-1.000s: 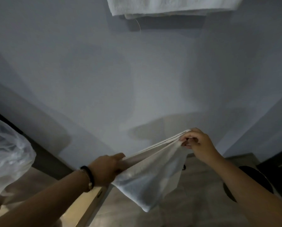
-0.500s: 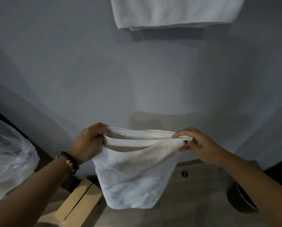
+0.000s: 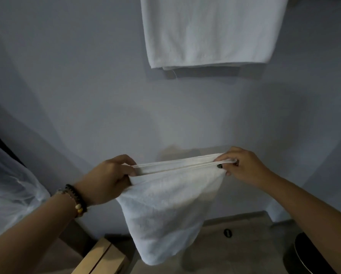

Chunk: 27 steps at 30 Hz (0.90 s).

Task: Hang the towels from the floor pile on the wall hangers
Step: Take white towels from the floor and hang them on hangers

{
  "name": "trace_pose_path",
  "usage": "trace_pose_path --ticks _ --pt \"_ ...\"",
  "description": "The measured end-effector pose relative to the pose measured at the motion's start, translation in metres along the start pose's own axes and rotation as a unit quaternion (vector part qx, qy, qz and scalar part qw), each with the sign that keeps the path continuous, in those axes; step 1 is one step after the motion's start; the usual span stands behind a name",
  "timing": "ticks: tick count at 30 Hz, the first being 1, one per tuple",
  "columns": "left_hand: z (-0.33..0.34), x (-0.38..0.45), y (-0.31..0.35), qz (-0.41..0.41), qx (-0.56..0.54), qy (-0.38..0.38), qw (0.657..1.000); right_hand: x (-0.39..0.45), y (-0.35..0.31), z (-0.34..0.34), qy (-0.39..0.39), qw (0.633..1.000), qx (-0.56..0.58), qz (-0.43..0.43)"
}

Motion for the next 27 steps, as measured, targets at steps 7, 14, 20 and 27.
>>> trace_pose_path --ticks 7,14,20,27 --pt "0.044 -0.012 -0.007 -0.116 0.186 -0.286 0.933 0.003 -0.015 0.017 -0.008 0.992 -0.085 -0.096" --pt "0.067 -0.020 -0.007 -0.188 0.088 -0.214 0.954 -0.002 -0.001 -0.005 -0.004 0.991 -0.107 -0.083" --pt "0.062 -0.005 0.015 -0.097 -0.021 -0.179 0.979 -0.019 0.027 -0.016 -0.006 0.997 -0.082 -0.013" --pt "0.081 -0.019 0.088 0.278 0.071 -0.146 0.947 -0.023 0.043 -0.018 0.012 0.997 -0.015 0.069"
Point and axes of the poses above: each hand's wrist, its own x-axis towards the middle knuckle, its own z-axis out of the palm, y = z × x, the point moved 4 cm from there along x, towards the middle knuckle, and after that the axes turned 4 degrees about y, right-handed, at the moved point
